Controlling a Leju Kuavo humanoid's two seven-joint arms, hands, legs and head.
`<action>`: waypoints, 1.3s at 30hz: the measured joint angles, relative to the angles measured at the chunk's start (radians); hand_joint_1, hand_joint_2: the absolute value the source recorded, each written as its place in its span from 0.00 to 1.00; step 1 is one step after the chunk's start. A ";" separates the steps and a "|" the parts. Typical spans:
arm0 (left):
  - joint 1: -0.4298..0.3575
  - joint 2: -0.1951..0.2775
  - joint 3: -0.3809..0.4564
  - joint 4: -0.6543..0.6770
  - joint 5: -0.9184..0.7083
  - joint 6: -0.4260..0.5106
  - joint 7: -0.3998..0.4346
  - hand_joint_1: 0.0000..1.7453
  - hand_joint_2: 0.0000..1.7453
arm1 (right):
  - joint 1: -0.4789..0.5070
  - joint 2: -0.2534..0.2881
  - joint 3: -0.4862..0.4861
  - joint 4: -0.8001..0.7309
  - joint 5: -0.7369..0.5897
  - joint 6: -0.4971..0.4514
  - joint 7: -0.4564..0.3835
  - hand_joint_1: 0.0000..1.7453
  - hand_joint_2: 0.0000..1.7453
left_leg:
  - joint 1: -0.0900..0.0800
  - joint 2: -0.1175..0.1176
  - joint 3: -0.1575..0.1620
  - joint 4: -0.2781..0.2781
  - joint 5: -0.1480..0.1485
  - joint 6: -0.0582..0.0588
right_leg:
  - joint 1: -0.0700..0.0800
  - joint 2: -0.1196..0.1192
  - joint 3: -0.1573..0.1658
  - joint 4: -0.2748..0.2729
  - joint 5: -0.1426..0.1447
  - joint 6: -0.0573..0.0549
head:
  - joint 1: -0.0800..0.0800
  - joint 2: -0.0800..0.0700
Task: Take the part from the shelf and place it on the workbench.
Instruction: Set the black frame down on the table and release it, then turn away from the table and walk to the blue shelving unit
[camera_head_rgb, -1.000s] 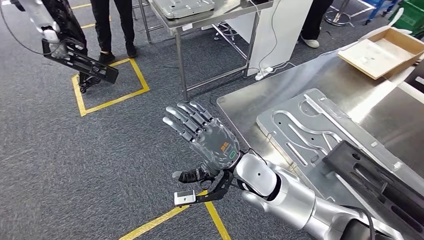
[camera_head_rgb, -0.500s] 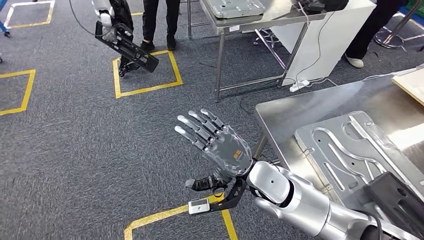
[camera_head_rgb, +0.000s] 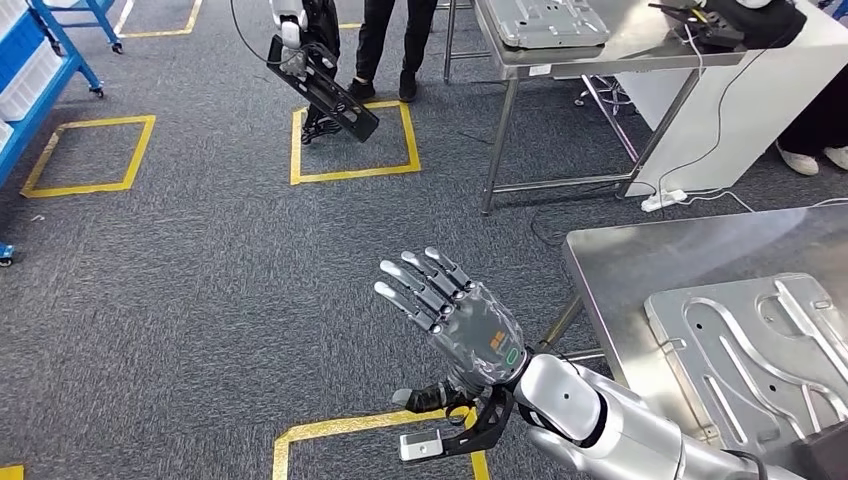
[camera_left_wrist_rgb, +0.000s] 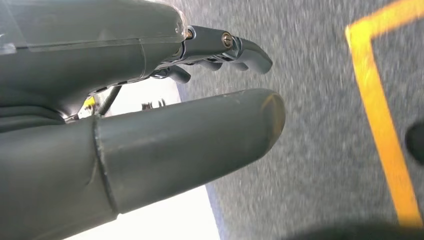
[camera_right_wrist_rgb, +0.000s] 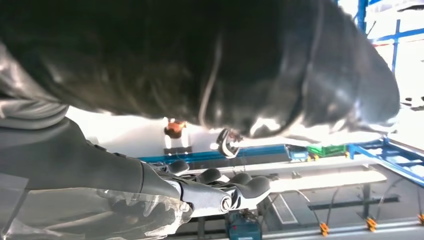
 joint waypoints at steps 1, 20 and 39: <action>0.003 -0.001 0.000 0.000 0.000 0.006 0.000 0.00 0.00 | 0.000 0.000 -0.001 -0.001 0.001 0.001 0.000 0.00 0.00 | -0.001 0.012 -0.004 0.005 -0.004 -0.005 | -0.001 -0.013 0.004 -0.005 0.002 -0.006 | 0.000 0.000; -0.016 0.010 0.000 0.000 -0.020 0.002 0.005 0.00 0.00 | -0.040 0.035 -0.003 0.025 -0.032 0.037 -0.023 0.00 0.00 | -0.001 0.128 0.020 -0.018 -0.001 0.025 | 0.001 -0.102 -0.042 0.161 -0.119 0.021 | 0.000 0.000; -0.016 0.013 0.000 0.000 -0.007 0.033 0.030 0.00 0.00 | -0.014 0.064 -0.002 0.074 -0.040 0.045 -0.022 0.00 0.00 | 0.003 0.135 -0.128 0.262 -0.106 -0.028 | 0.004 -0.139 0.027 -0.016 -0.013 -0.030 | -0.002 0.000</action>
